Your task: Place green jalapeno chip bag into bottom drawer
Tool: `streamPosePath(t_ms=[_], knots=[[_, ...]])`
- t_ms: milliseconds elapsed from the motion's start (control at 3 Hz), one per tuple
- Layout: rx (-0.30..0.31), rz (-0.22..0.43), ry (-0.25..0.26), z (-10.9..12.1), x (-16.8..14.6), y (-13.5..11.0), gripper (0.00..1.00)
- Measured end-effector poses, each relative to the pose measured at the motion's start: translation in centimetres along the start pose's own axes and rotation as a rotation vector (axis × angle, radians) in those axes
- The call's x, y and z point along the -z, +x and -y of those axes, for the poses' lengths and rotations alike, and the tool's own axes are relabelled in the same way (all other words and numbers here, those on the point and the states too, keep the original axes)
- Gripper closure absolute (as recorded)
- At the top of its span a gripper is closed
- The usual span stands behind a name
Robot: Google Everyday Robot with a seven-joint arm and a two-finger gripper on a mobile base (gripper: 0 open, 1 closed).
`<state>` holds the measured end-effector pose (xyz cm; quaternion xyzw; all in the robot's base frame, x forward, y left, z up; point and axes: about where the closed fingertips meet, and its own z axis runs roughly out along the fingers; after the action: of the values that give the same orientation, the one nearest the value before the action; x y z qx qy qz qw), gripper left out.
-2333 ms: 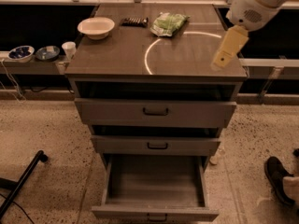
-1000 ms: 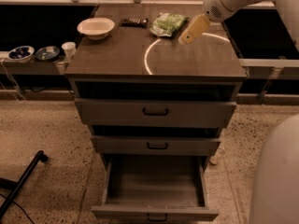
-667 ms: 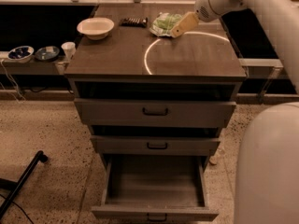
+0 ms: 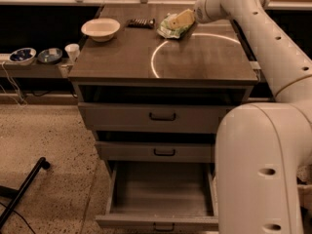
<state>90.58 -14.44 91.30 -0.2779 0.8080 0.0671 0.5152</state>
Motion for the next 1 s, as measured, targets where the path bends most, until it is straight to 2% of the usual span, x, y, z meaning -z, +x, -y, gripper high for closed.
streamPosePath(t_ms=[333,667,1000], knots=[[-0.032,0.0,-0.01,-0.7,-2.8,-0.1,0.0],[-0.076,-0.034,-0.033,-1.8,-5.1,1.2,0.0],[-0.114,-0.062,-0.073,-3.1,-6.6,2.5,0.15]])
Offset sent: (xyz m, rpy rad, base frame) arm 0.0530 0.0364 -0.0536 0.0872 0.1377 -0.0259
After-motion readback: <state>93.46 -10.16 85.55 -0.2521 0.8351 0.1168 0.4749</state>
